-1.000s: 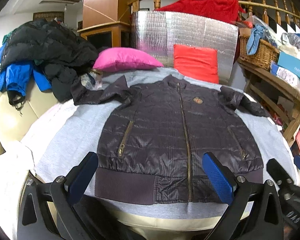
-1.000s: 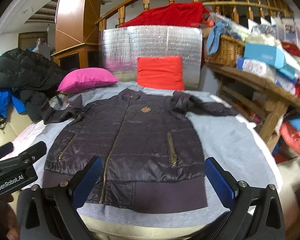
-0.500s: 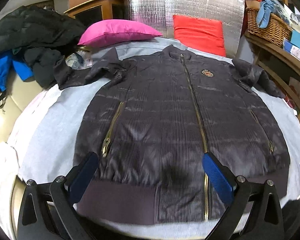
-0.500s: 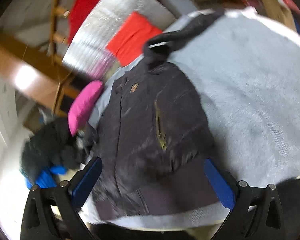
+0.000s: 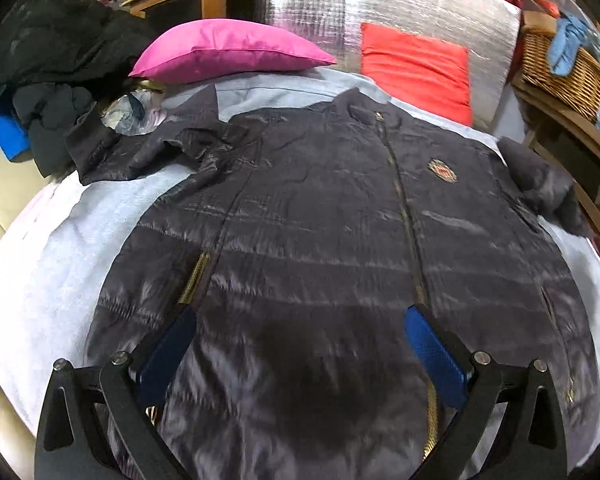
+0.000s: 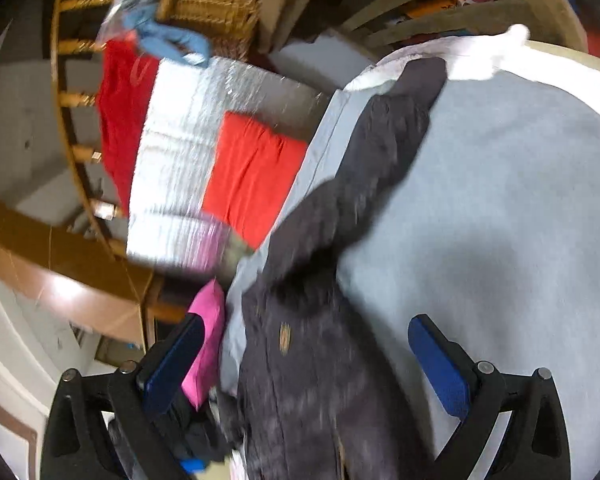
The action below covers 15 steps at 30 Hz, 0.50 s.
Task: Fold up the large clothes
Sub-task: 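Grasp the ribbed jacket hem with the left gripper while the right gripper grasps the hem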
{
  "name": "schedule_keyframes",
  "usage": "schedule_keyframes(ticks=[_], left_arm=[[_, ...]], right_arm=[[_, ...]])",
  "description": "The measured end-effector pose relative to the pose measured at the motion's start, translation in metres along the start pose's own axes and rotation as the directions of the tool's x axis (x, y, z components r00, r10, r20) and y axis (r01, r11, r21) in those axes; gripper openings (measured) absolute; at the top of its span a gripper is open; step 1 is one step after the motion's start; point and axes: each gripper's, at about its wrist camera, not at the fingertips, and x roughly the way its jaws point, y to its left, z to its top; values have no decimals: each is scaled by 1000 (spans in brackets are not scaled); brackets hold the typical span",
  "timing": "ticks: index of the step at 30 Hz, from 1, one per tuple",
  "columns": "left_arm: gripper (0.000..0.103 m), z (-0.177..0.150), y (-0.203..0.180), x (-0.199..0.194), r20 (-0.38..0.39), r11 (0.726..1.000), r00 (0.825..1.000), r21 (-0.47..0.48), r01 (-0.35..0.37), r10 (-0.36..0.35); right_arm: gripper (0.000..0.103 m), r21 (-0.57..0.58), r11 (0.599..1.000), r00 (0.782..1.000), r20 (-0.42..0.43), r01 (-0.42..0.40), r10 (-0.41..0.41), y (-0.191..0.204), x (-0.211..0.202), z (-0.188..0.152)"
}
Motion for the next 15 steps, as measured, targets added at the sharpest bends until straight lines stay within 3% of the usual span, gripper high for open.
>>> schedule_keyframes(ticks=[5,10,13,14,15], left_arm=[[103,12,16,10,55,1000,998,-24,-14,15],[103,15,34,23,64,999,998,-46,-14,17],[103,10,41,37,30,998,1000,-65,9,-7],[103,8,44,42,14,997,1000,-74,17,-16],[103,7,46,46,3,996,1000,-86,29,-29]], right_arm=[[85,106,993,998,21,52,-55,-27,71,58],[82,158,983,993,54,95,-105,-48,114,95],[57,193,971,986,61,140,-154,-55,129,112],[34,154,972,981,46,179,-188,-48,135,118],[24,93,961,964,31,261,-264,-36,140,124]])
